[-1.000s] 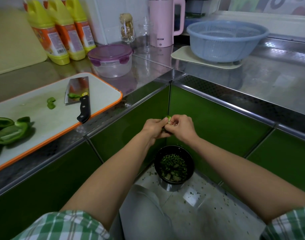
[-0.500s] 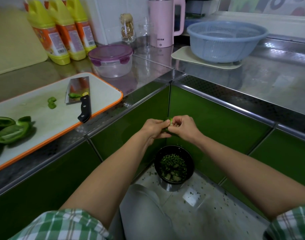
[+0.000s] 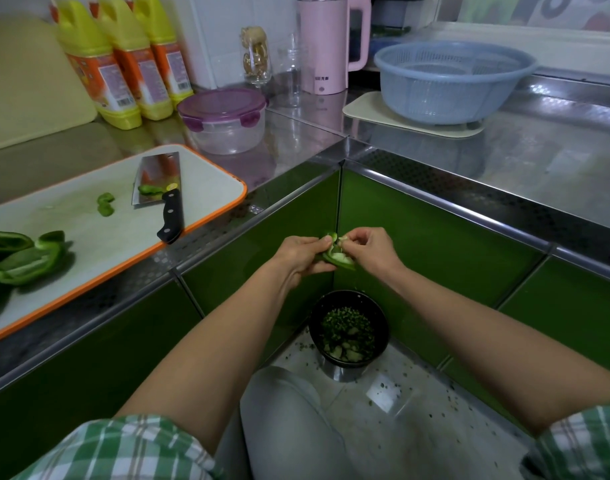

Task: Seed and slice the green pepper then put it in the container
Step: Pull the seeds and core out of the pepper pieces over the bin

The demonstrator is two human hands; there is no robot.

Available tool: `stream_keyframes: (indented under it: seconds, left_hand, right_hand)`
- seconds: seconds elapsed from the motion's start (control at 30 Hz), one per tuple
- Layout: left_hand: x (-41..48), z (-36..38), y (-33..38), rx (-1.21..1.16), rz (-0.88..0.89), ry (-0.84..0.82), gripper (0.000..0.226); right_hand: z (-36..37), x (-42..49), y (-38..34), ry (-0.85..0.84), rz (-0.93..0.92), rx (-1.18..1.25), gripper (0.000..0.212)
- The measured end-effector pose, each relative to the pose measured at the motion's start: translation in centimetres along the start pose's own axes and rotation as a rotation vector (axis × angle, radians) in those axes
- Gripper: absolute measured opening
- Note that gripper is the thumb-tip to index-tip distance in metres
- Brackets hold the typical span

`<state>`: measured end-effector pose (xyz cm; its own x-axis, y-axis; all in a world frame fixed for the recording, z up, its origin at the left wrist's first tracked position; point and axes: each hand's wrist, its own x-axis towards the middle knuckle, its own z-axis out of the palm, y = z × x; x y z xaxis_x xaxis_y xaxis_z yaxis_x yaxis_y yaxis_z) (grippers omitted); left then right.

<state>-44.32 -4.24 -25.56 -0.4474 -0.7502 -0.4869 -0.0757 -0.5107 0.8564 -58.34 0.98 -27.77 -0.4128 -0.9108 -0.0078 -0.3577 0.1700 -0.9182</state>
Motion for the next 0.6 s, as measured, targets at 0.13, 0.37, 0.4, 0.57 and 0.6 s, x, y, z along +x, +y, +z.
stream_keyframes:
  seconds: [0.13, 0.37, 0.4, 0.57, 0.6]
  left_hand:
    - [0.1, 0.0, 0.0, 0.013, 0.018, 0.019, 0.031]
    - [0.6, -0.1, 0.2, 0.083, 0.068, 0.101, 0.038]
    - [0.7, -0.2, 0.2, 0.087, 0.072, 0.112, 0.04]
    - [1.1, -0.2, 0.0, 0.128, 0.08, 0.129, 0.038]
    - [1.2, -0.1, 0.0, 0.144, 0.086, 0.131, 0.035]
  right_hand:
    - [-0.9, 0.1, 0.5, -0.025, 0.0, 0.024, 0.007]
    - [-1.8, 1.4, 1.8, 0.165, 0.084, -0.244, 0.02]
    - [-1.9, 1.6, 1.9, 0.142, 0.1, -0.293, 0.023]
    - [-2.0, 1.3, 1.2, 0.044, -0.031, -0.38, 0.026]
    - [-1.9, 1.1, 0.8, 0.019, -0.108, -0.355, 0.023]
